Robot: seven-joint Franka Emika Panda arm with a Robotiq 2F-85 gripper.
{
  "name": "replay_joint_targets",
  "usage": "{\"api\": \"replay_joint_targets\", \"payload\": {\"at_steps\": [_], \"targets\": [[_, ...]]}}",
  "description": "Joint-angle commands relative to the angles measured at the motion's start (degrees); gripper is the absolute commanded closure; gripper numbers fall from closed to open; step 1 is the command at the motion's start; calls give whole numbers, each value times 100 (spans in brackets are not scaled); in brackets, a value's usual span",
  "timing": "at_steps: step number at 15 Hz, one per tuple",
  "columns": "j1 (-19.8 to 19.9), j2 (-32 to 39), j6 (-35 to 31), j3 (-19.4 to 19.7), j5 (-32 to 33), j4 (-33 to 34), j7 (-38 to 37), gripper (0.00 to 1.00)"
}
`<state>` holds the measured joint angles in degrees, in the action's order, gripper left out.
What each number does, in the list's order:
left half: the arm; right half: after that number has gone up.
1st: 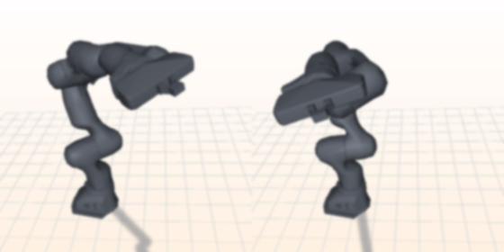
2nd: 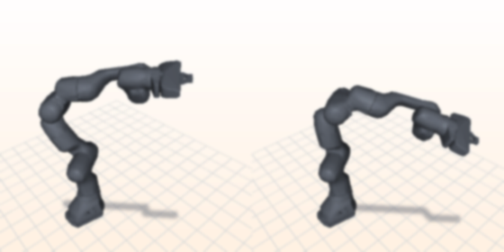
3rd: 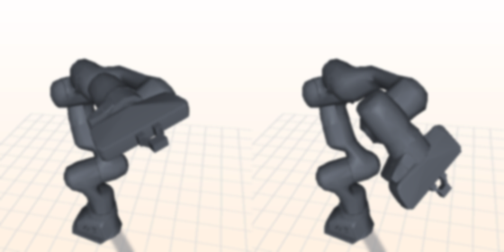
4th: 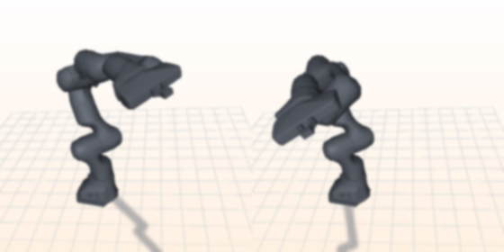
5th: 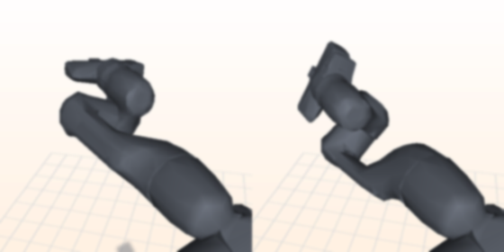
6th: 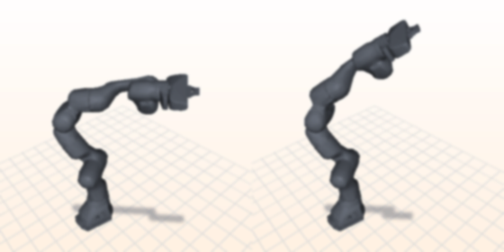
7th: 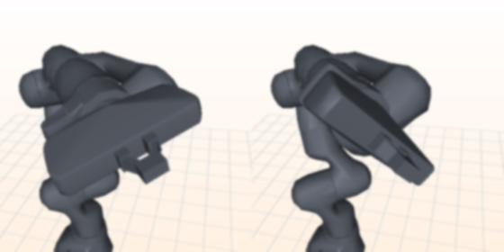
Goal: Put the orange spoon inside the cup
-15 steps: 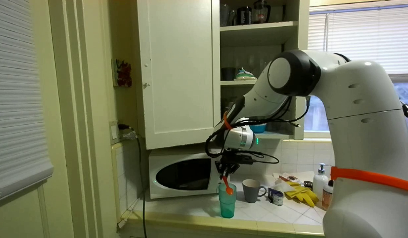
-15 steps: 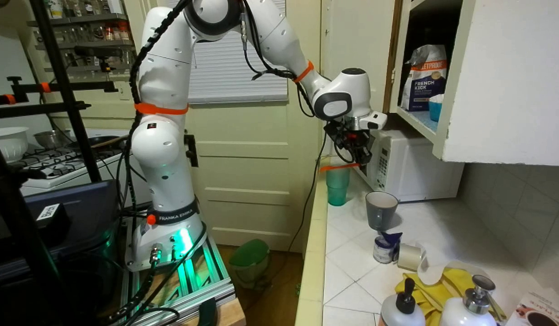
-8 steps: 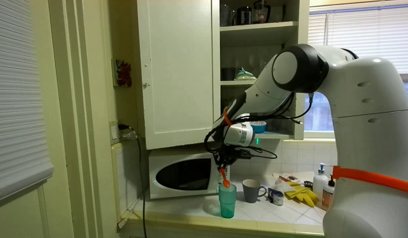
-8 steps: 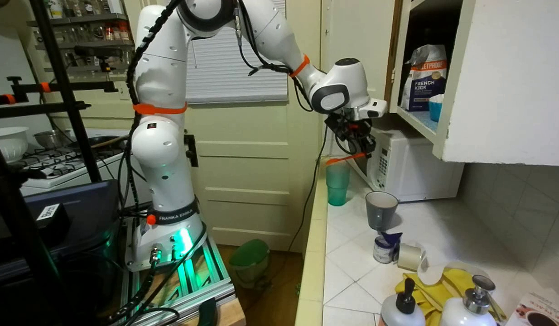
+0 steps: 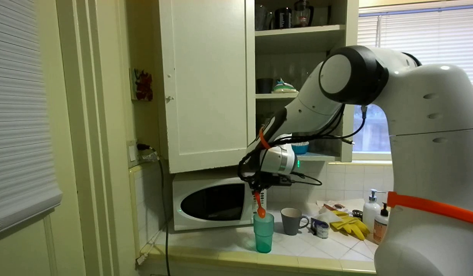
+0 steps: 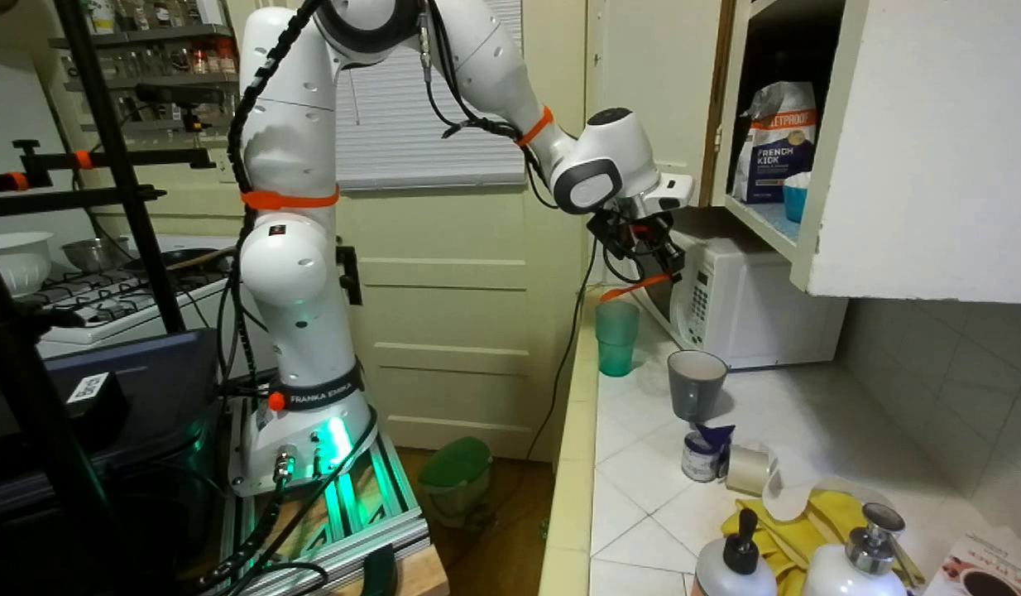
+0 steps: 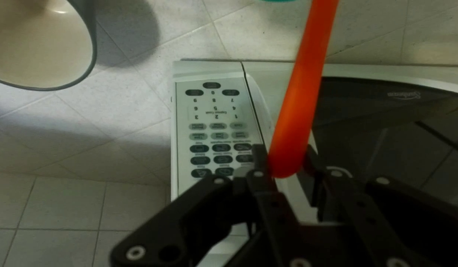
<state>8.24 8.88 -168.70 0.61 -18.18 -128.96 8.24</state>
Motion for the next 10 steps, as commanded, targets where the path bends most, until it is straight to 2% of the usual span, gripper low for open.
{"api": "replay_joint_targets", "payload": {"at_steps": [1,4,10], "targets": [[26,-212,-561,-125,-185,-430,183,94],[57,-236,-1025,-264,-241,-599,267,94],[296,-248,-1853,-828,-342,-842,494,94]]}}
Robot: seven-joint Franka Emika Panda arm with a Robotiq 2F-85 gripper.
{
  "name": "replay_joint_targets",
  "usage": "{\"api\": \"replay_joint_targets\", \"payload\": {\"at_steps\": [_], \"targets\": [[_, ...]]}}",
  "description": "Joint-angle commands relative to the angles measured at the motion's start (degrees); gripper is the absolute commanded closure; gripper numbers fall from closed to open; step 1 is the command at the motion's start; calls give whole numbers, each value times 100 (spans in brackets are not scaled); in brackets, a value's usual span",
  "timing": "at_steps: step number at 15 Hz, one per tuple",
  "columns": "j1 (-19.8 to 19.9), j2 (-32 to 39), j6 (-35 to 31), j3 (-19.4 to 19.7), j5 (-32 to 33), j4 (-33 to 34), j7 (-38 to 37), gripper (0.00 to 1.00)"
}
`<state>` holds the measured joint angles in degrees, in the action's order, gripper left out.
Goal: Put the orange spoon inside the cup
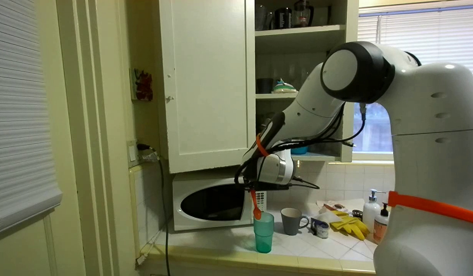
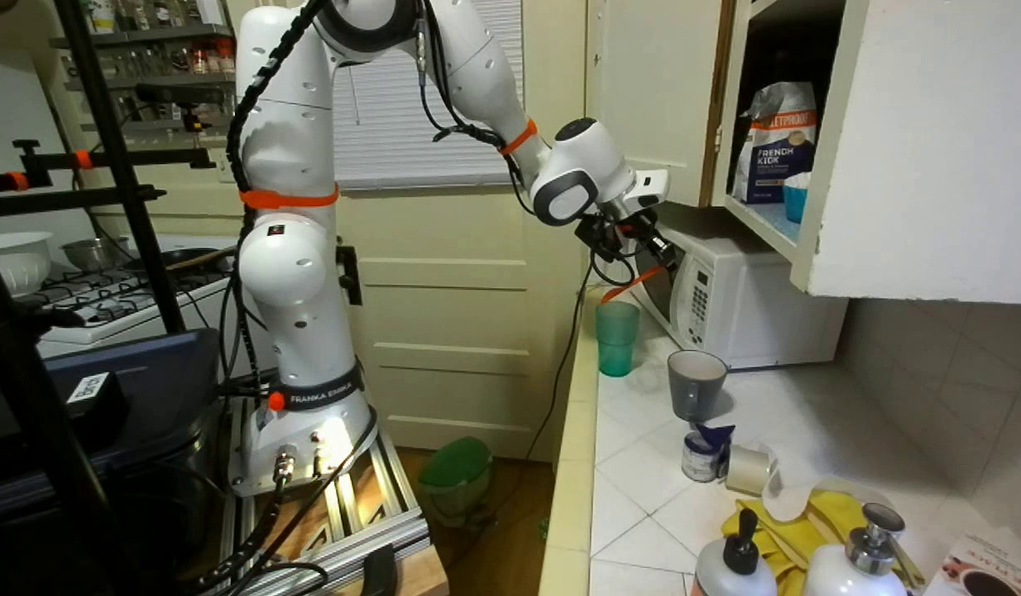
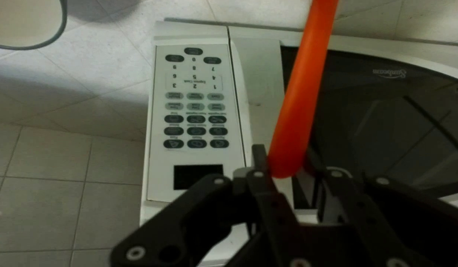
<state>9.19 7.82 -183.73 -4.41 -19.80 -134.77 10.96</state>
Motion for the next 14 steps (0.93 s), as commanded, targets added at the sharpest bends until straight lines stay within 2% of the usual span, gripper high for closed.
{"api": "replay_joint_targets", "payload": {"at_steps": [1,8,14], "targets": [[275,-139,-447,-444,-159,-289,200,94],[778,-140,-1192,-829,157,-511,-118,94],[947,-99,-1531,-799,190,-645,-98,94]]}}
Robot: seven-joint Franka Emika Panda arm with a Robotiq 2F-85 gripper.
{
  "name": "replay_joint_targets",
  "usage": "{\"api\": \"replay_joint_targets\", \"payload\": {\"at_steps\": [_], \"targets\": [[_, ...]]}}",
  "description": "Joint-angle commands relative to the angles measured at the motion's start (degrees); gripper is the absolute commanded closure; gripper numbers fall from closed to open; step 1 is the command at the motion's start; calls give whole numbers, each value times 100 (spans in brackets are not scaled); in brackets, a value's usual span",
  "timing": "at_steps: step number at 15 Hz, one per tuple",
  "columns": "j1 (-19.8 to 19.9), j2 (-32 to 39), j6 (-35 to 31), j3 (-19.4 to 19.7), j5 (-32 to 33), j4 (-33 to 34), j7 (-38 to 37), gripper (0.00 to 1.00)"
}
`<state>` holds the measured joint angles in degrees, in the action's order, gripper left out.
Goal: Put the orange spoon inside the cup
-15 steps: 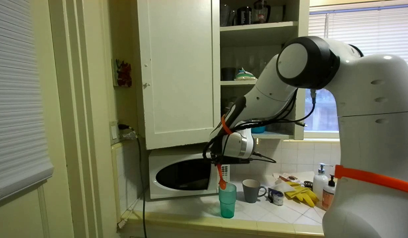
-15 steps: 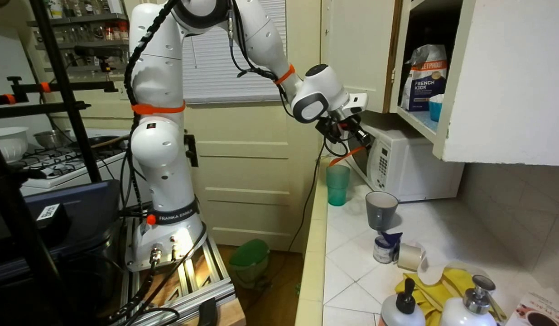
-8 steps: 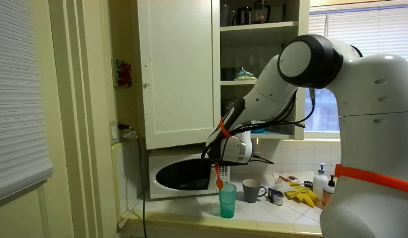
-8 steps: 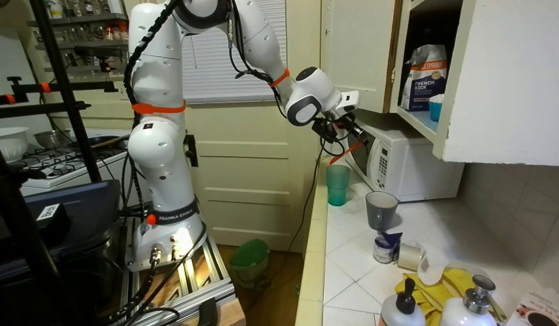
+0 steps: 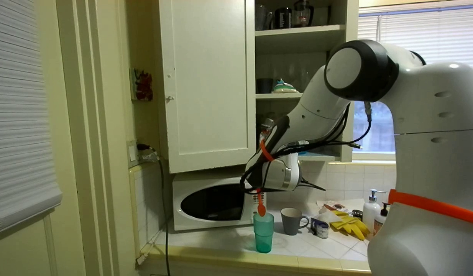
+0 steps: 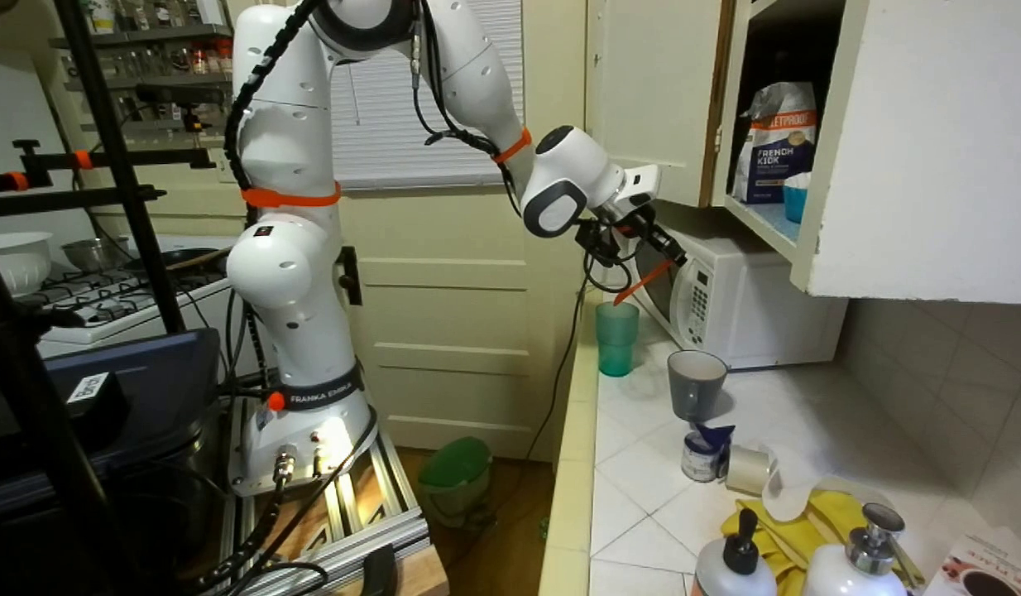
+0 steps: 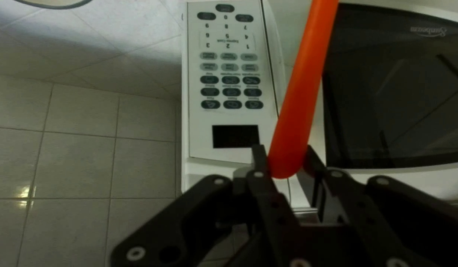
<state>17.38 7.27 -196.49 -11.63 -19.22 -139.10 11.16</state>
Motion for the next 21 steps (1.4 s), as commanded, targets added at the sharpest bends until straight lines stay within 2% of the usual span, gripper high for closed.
{"api": "replay_joint_targets", "payload": {"at_steps": [1,2,3,8,21], "targets": [[129,-13,-300,-69,130,-218,-99,94],[132,26,-349,-75,147,-220,-96,94],[-494,34,-389,633,519,-249,-452,94],[-904,216,-526,1170,979,-235,-677,94],[-1279,393,-596,1492,1080,-287,-926,93]]}}
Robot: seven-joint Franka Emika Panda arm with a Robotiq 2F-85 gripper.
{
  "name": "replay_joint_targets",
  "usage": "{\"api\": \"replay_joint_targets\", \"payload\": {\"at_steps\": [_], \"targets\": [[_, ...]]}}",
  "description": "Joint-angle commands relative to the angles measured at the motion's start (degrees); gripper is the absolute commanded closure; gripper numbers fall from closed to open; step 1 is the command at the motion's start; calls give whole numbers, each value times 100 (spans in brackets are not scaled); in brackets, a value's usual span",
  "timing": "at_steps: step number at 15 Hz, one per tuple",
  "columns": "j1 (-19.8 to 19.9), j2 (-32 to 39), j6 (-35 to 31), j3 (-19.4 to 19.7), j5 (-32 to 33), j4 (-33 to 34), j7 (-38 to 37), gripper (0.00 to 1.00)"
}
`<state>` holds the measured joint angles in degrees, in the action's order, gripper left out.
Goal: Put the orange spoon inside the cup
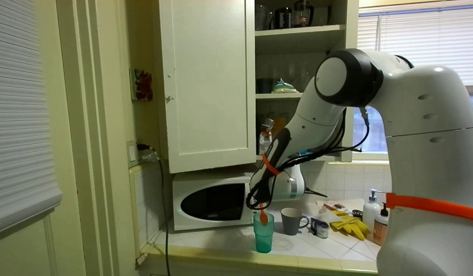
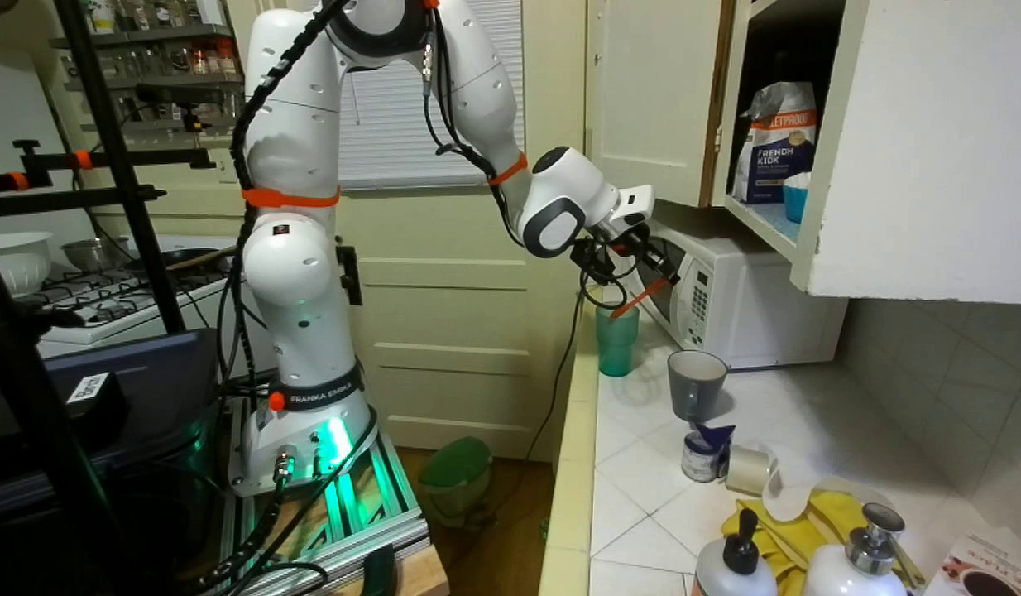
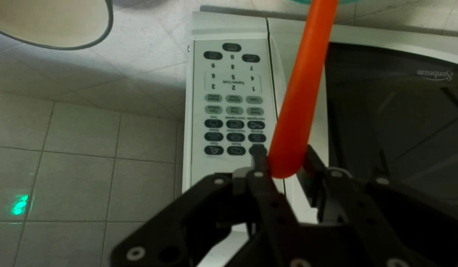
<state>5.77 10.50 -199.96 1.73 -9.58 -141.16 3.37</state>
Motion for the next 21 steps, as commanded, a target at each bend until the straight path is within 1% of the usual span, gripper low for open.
{"api": "replay_joint_targets", "payload": {"at_steps": [1,2,5,8,9,10,11,16,19,20,21], "targets": [[-126,66,-248,168,120,-87,-153,57],[-130,62,-245,174,121,-89,-166,49],[-136,8,-209,159,134,-100,-211,28],[-141,-3,-230,142,142,-90,-257,5],[-144,-15,-235,136,145,-88,-277,0],[-118,-47,-207,104,178,-90,-343,0],[69,-90,-156,-95,195,-94,-388,0],[483,-424,351,-554,649,-128,-1113,0],[801,-662,845,-882,964,-157,-1632,0],[869,-748,1063,-947,973,-165,-1703,0],[1039,-847,1333,-1175,1091,-174,-1879,0]]}}
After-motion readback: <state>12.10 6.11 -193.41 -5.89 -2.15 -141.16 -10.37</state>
